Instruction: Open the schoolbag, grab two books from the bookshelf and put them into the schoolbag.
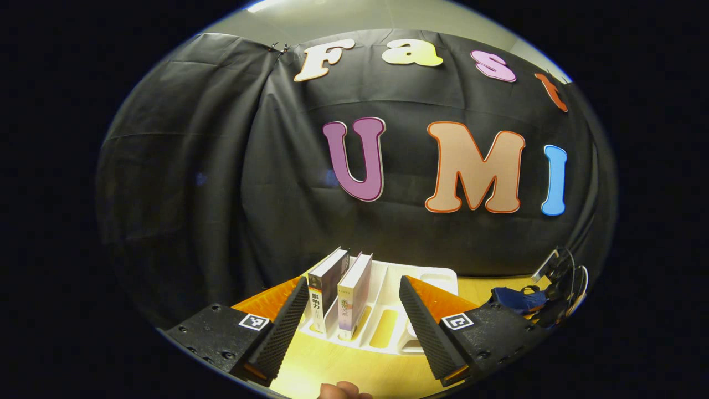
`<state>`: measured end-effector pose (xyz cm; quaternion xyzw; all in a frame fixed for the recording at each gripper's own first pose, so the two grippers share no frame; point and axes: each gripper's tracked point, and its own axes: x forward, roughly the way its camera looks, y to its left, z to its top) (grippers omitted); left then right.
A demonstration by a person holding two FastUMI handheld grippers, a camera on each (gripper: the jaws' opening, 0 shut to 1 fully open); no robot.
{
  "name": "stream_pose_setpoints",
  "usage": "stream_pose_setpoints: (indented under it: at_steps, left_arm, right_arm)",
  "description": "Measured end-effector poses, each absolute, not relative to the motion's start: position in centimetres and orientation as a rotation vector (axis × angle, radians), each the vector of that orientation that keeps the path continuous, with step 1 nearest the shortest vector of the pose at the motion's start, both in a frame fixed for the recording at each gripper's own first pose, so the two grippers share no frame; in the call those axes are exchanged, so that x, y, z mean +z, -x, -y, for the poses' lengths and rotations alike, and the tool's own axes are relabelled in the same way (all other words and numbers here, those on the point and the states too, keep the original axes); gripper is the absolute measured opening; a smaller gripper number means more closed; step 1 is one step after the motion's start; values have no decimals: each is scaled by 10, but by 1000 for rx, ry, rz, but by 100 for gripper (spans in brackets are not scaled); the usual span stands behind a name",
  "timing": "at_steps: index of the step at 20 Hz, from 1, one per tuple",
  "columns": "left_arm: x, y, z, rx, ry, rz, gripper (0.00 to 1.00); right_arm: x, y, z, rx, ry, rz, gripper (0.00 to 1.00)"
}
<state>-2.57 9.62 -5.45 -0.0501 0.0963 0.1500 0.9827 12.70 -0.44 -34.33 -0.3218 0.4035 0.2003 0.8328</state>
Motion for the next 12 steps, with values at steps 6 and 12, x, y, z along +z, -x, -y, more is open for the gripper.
stream_pose_setpoints:
  at_steps: [6, 12]
  left_arm:
    - [-58, 15, -90, 268, 106, -202, 97]
    - [-58, 6, -90, 244, 89, -206, 97]
  right_arm:
    - [-301, -136, 16, 392, 475, -810, 6]
    - [-271, -141, 31, 355, 248, -771, 6]
